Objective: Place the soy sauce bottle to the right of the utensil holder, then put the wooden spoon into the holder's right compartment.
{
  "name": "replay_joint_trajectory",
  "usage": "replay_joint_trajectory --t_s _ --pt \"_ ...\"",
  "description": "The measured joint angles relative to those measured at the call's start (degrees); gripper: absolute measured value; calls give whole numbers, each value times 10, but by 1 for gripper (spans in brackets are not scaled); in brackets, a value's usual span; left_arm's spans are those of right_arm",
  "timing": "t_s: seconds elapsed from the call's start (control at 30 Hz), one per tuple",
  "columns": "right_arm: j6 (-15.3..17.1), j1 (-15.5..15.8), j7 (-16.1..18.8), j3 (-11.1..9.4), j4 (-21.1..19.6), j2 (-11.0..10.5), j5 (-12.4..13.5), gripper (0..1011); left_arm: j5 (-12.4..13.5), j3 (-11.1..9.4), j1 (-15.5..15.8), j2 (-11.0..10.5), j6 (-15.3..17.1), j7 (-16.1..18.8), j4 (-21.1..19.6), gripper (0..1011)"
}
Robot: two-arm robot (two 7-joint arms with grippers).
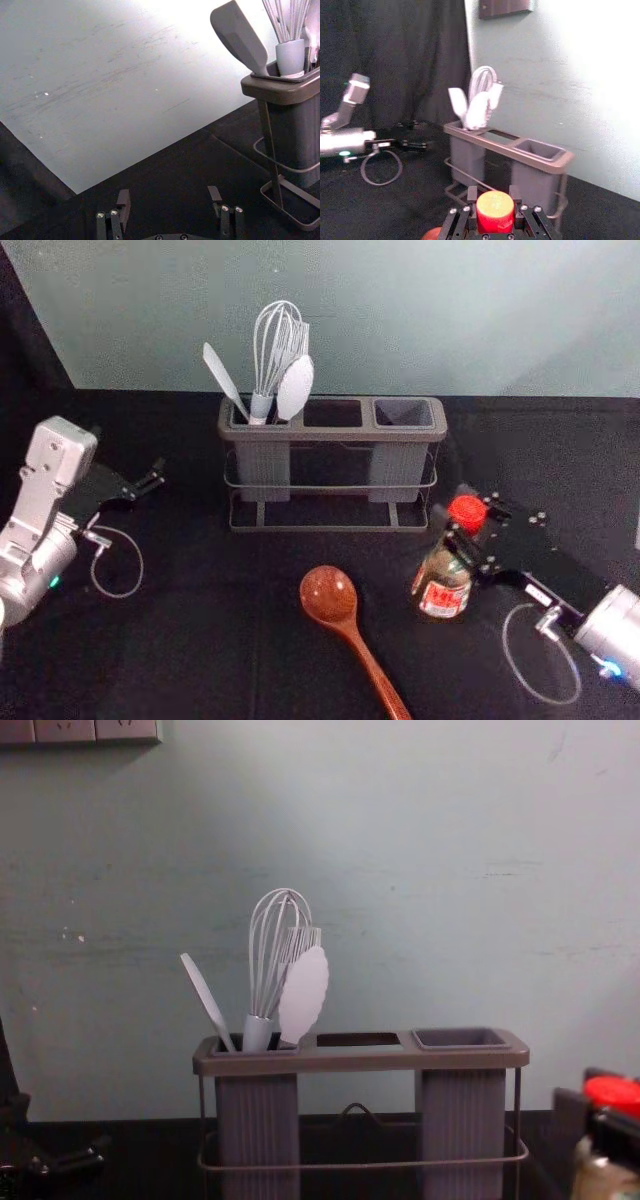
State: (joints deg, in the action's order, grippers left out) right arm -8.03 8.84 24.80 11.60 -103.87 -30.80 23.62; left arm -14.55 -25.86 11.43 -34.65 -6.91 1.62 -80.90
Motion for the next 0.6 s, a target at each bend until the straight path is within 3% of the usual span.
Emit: replay_joint_trajectory --t_s 0.23,0.6 --pt "1 -10 -8 -26 17 0 4 382 0 0 0 0 0 0 0 1011" --pt "7 -54 -9 -33 61 13 -1 382 0 0 0 0 0 0 0 1011"
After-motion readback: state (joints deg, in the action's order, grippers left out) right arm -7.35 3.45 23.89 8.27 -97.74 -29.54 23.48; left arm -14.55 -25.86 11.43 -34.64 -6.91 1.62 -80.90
